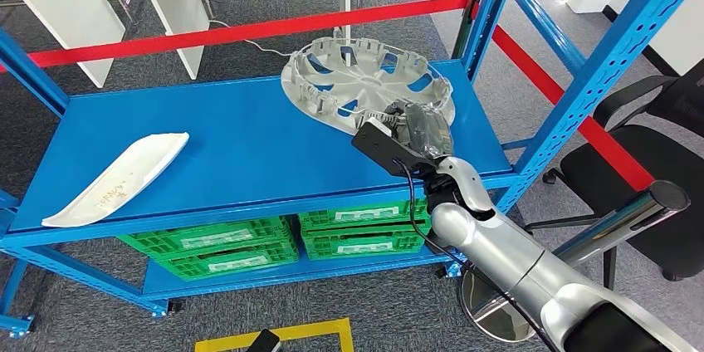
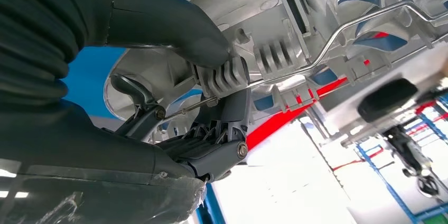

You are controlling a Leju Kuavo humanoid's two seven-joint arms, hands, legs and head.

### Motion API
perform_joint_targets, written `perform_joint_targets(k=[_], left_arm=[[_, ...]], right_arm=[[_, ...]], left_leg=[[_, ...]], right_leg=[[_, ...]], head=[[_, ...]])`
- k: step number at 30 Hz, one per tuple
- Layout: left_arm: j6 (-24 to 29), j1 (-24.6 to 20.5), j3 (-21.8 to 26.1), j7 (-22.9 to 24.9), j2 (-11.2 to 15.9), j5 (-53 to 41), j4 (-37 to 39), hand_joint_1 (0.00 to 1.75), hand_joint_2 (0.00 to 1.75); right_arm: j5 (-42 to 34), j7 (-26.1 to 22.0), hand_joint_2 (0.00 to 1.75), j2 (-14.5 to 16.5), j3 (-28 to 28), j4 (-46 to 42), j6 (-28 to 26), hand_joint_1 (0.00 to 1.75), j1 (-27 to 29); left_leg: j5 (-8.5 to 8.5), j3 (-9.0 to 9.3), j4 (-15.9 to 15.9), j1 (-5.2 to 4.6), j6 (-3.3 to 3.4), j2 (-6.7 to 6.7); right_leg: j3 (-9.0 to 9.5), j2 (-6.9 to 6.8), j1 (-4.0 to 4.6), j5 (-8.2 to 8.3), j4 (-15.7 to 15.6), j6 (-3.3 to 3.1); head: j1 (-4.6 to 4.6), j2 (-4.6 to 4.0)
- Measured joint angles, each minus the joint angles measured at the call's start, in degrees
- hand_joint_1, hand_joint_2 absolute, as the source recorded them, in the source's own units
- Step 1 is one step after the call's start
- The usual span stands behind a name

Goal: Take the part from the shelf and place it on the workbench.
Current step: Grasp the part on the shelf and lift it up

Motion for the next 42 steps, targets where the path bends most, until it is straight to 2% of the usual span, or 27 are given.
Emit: perform_joint_targets(k=[15, 26, 32, 36, 40, 42], left_arm=[[2.0, 0.9, 0.0, -1.5, -0.5, 1.1, 0.0, 0.00, 0.00], [2.0, 0.9, 0.0, -1.6, -0.5, 1.0, 0.0, 0.00, 0.00], [1.9, 0.8, 0.0, -1.6, -0.5, 0.9, 0.0, 0.00, 0.00], [1.9, 0.8, 0.0, -1.6, -0.5, 1.0, 0.0, 0.00, 0.00], [1.9, 0.8, 0.0, -1.6, -0.5, 1.0, 0.0, 0.00, 1.75], [1.9, 0.8, 0.0, -1.6, -0.5, 1.0, 0.0, 0.00, 1.75]], right_arm=[[-3.8, -5.1, 1.75, 0.0, 0.0, -12.4, -3.7, 1.75, 1.5], [-15.8, -14.4, 1.75, 0.6, 0.0, -19.3, -3.3, 1.75, 1.7], [-24.8, -20.5, 1.75, 1.2, 0.1, -23.2, -0.4, 1.75, 2.0], [-28.8, -22.9, 1.75, 1.6, 0.3, -25.5, 1.7, 1.75, 2.2], [-33.3, -25.1, 1.75, 1.7, 0.4, -27.4, 4.2, 1.75, 2.6], [-34.5, -25.7, 1.75, 1.8, 0.5, -28.2, 5.1, 1.75, 2.9]], left_leg=[[-0.02, -0.01, 0.0, 0.00, 0.01, 0.00], [-0.02, -0.01, 0.0, 0.00, 0.01, 0.00], [-0.05, -0.01, 0.0, 0.00, -0.02, 0.00], [-0.06, -0.01, 0.0, 0.00, -0.04, 0.00], [-0.06, -0.01, 0.0, 0.00, -0.04, 0.00], [-0.06, -0.01, 0.0, 0.00, -0.04, 0.00]], right_leg=[[-0.01, 0.01, 0.00, -0.02, 0.0, 0.01], [-0.01, 0.01, 0.00, -0.03, 0.0, 0.00], [-0.01, 0.00, 0.00, -0.04, 0.0, -0.01], [-0.01, 0.00, 0.00, -0.06, 0.0, -0.03], [0.00, 0.00, 0.00, -0.06, 0.0, -0.03], [0.00, 0.00, 0.00, -0.06, 0.0, -0.03]], head=[[-0.01, 0.00], [-0.01, 0.00], [-0.01, 0.00], [-0.01, 0.00], [-0.01, 0.00], [-0.01, 0.00]])
